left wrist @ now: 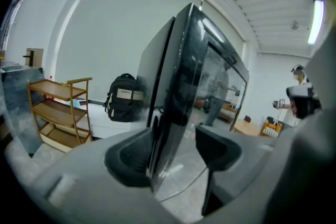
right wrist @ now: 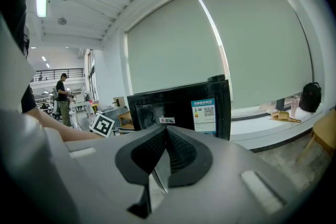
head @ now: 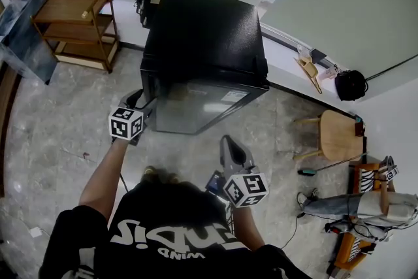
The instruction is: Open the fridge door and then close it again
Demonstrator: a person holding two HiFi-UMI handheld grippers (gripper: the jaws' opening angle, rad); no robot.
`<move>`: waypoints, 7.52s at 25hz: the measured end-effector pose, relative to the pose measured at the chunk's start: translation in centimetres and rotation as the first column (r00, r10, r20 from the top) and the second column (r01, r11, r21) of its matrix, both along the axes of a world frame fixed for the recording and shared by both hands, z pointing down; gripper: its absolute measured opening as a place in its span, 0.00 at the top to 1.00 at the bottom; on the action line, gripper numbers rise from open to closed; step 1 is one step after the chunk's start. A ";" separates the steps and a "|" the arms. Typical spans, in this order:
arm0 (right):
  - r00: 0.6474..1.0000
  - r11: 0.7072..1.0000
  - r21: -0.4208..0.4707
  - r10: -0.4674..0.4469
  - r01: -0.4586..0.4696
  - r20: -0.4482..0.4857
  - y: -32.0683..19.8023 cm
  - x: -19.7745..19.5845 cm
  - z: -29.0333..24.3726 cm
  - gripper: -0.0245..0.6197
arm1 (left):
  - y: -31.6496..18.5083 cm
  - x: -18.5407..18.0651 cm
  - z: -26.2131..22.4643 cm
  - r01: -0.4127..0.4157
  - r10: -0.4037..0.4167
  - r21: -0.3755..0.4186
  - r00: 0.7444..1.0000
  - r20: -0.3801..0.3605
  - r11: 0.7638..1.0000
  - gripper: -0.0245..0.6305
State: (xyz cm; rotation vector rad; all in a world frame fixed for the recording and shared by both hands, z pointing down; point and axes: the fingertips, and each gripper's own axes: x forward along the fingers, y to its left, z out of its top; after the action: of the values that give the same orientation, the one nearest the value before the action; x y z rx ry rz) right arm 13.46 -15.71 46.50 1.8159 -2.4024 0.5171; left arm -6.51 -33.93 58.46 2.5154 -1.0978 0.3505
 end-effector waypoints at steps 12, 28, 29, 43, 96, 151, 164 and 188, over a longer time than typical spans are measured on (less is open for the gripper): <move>1.000 1.000 -0.006 0.031 -0.031 -0.005 0.4 0.9 0.2 0.97 | -0.6 0.1 0.5 -0.007 0.008 -0.031 1.000 0.014 1.000 0.68; 0.999 0.999 -0.016 0.043 -0.043 -0.008 0.5 1.6 0.4 0.97 | -0.5 0.1 0.3 -0.021 0.021 -0.028 0.999 0.030 0.999 0.71; 0.999 0.999 -0.018 0.041 -0.041 -0.008 0.5 1.6 0.5 0.97 | -0.5 0.1 0.3 -0.016 0.017 -0.027 0.999 0.035 1.000 0.71; 1.000 1.000 -0.006 -0.007 0.007 0.016 0.9 1.2 0.8 0.97 | 6.7 -0.3 0.3 0.004 -0.004 -0.059 1.000 -0.003 0.998 0.75; 0.996 0.996 -0.012 -0.090 0.090 0.023 1.3 0.7 0.8 0.97 | 22.4 3.0 -0.3 -0.209 0.179 -0.206 0.971 -0.156 0.956 0.85; 1.000 1.000 0.023 0.018 -0.019 0.016 -1.8 1.9 0.5 0.97 | 4.4 -1.7 0.3 0.030 -0.037 -0.109 0.997 -0.066 0.994 0.81; 0.997 0.997 0.029 0.071 -0.072 0.024 -2.3 4.9 0.4 0.97 | -0.5 -1.2 0.6 0.070 -0.078 -0.113 0.994 -0.071 0.991 0.82; 0.997 0.997 -0.003 -0.071 0.071 0.028 -2.6 0.6 2.0 0.97 | 9.0 -1.8 -7.2 0.071 -0.064 0.061 0.992 -0.107 0.996 0.96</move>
State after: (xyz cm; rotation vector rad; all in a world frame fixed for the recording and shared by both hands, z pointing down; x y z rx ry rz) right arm 14.05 -18.30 48.46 1.7253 -2.4716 0.5430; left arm -8.33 -24.89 51.27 2.5136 -1.1668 0.1647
